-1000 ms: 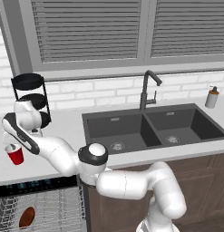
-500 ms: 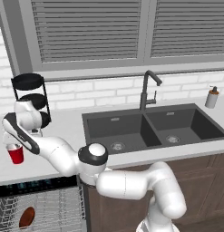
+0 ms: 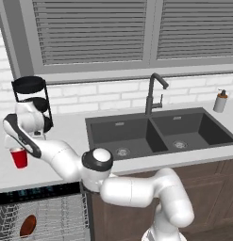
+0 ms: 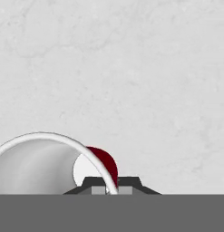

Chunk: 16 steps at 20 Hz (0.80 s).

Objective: Pick up the cup and bowl from the counter, place them in the dishwasher, and close the dishwasher door.

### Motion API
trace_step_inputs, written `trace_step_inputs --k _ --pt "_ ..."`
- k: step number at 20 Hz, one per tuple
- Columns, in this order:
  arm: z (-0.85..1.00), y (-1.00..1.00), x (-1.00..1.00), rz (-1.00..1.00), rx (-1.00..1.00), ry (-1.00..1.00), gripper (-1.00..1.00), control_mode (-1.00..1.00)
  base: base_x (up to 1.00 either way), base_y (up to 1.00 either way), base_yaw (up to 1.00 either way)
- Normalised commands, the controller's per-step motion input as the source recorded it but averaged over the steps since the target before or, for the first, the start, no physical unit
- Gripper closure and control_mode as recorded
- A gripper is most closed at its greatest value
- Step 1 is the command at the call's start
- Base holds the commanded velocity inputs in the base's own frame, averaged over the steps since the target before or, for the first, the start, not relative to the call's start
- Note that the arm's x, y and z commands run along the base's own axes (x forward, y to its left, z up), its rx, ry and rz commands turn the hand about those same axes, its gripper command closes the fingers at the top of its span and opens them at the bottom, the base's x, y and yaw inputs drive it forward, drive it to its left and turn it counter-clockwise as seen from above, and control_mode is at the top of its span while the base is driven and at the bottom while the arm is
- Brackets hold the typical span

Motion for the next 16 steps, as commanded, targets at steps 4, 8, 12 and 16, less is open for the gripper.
trace_step_inputs --k 4,8,12,16 --pt "0.51 -0.46 -0.64 0.00 0.05 -0.15 1.00 -1.00 0.00 0.00 0.00" --pt "0.59 -0.42 -0.84 0.00 0.03 -0.16 1.00 -1.00 0.00 0.00 0.00" --pt "0.50 -0.32 -0.98 0.01 0.00 -0.17 1.00 -1.00 0.00 0.00 0.00" --pt "0.22 -0.23 -1.00 0.00 -0.03 -0.16 1.00 -1.00 0.00 0.00 0.00"
